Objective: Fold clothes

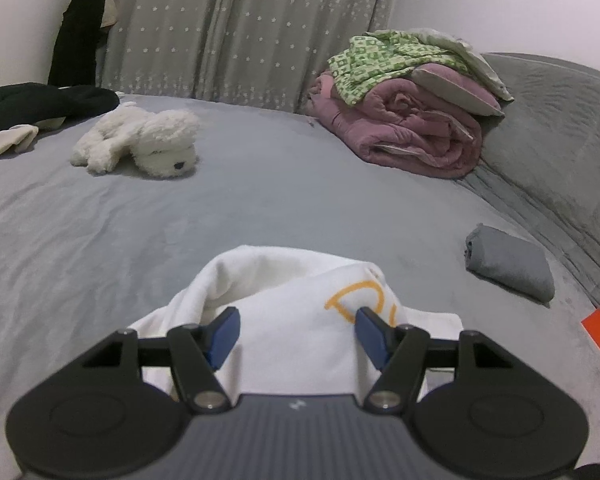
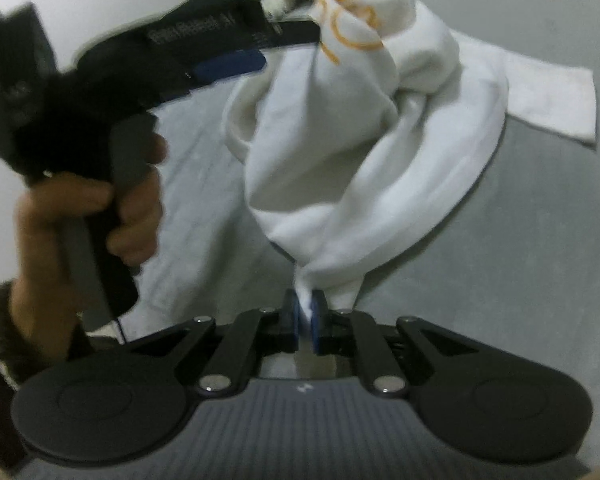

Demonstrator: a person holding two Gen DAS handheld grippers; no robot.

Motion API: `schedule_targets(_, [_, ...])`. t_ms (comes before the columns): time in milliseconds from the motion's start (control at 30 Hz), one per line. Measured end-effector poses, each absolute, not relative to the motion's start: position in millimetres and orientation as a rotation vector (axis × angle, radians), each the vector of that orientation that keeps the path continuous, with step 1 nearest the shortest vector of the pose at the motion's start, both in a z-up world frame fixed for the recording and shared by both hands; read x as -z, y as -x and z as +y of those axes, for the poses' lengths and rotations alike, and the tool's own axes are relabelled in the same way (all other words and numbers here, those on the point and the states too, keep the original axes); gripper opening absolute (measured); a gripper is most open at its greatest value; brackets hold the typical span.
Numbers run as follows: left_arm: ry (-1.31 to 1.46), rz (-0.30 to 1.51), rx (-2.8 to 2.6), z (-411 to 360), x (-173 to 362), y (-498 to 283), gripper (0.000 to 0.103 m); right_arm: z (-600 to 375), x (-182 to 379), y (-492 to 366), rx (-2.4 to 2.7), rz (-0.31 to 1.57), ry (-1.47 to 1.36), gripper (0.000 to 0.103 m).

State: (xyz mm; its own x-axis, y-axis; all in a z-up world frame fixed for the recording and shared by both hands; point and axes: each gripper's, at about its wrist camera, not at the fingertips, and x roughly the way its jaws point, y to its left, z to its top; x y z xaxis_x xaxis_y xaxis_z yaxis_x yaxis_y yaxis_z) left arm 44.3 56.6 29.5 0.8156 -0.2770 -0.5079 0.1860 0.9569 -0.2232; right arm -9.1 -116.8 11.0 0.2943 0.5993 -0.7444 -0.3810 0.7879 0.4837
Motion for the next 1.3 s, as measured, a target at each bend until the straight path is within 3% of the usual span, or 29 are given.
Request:
schedule_targets(267, [0.176,0.543,0.287,53,-30,-45,0.065,-119,-15,4,-0.700,1.082,-0.200,0.018])
schedule_targets(300, [0.175,0.541,0.295,51,-30,-45,0.065,-123,-17,2,-0.704,1.078,-0.214,0.021])
schedule_targets(367, [0.171,0.536,0.307,49,-30,-46,0.065,-135,-22,-4,-0.690,1.067,-0.257,0.039])
schedule_targets(400, [0.167,0.535,0.309,47,-30,-46,0.065,-143,-25,-8,-0.672,1.052,-0.280,0.041])
schedule_targets(767, [0.165,0.548,0.292,34,-20,-56,0.063,-194,-12,-52,-0.349,0.912,-0.445,0.041])
schedule_targets(1100, [0.130,0.534,0.212,35,-19,-53,0.020,-174,5,-61,-0.298,0.805,-0.367,0.043])
schedule_targets(1133, [0.135,0.533,0.200,38,-20,-53,0.016,-171,7,-62,-0.296,0.794,-0.359,0.041])
schedule_targets(1200, [0.154,0.534,0.179,43,-21,-52,0.013,-169,8,-62,-0.285,0.778,-0.350,0.026])
schedule_targets(1233, [0.166,0.532,0.171,47,-23,-51,0.013,-170,9,-63,-0.288,0.777,-0.363,0.013])
schedule_targets(1300, [0.182,0.525,0.159,53,-25,-48,0.012,-173,9,-63,-0.292,0.772,-0.386,0.009])
